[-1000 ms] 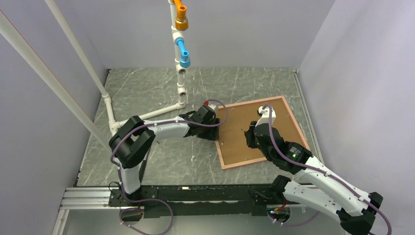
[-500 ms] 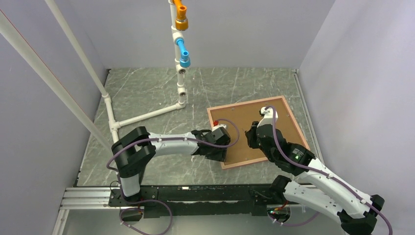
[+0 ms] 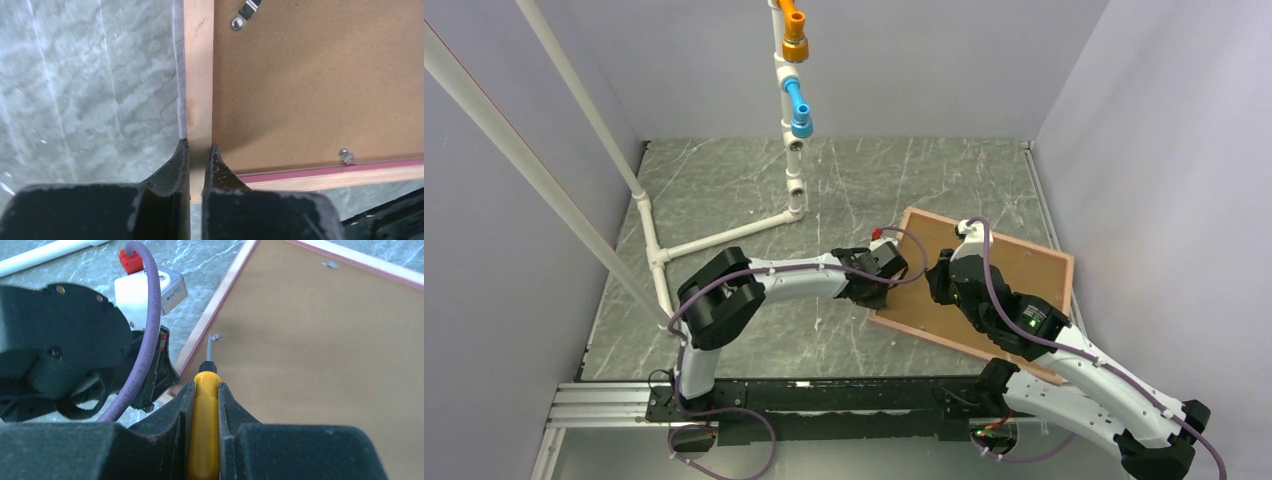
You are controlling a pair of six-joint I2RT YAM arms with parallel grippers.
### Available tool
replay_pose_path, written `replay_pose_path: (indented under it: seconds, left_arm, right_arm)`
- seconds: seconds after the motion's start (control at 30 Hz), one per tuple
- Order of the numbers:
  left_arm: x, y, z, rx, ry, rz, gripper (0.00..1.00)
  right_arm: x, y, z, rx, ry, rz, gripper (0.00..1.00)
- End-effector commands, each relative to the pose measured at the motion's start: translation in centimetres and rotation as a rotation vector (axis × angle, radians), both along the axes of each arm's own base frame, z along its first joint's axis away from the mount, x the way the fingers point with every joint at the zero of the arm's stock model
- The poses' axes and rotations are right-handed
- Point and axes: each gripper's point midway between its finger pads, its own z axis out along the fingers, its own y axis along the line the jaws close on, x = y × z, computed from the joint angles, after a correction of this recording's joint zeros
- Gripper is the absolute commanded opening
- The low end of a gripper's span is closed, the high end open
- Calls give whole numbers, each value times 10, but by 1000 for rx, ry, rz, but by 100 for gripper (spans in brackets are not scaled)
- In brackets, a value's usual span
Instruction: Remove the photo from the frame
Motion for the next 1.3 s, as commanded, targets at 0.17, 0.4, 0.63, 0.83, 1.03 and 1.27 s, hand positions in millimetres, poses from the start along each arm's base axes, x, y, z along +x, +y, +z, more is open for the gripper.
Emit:
replay_pose_path:
  seconds: [0.17,0.4,0.63,0.83,1.03,1.27]
  left_arm:
    - [90,111,-17,354,-100,-128,0]
    - [157,113,3,322,-140,-95,0]
    - [199,135,6,368,-141,-17,0]
    - [177,122,34,160,-123,28,34]
    - [142,111,75,-84,-97,225,57]
    - [105,93,75,-385,150,612,57]
  right_arm:
    - [2,3,0,3,-5,11,0]
    - [1,4,-3,2,9,9,0]
    - [0,3,0,8,11,6,0]
    - [1,5,-1,7,12,7,0]
    - [1,8,5,35,4,19,0]
    - [-1,9,5,46,3,26,0]
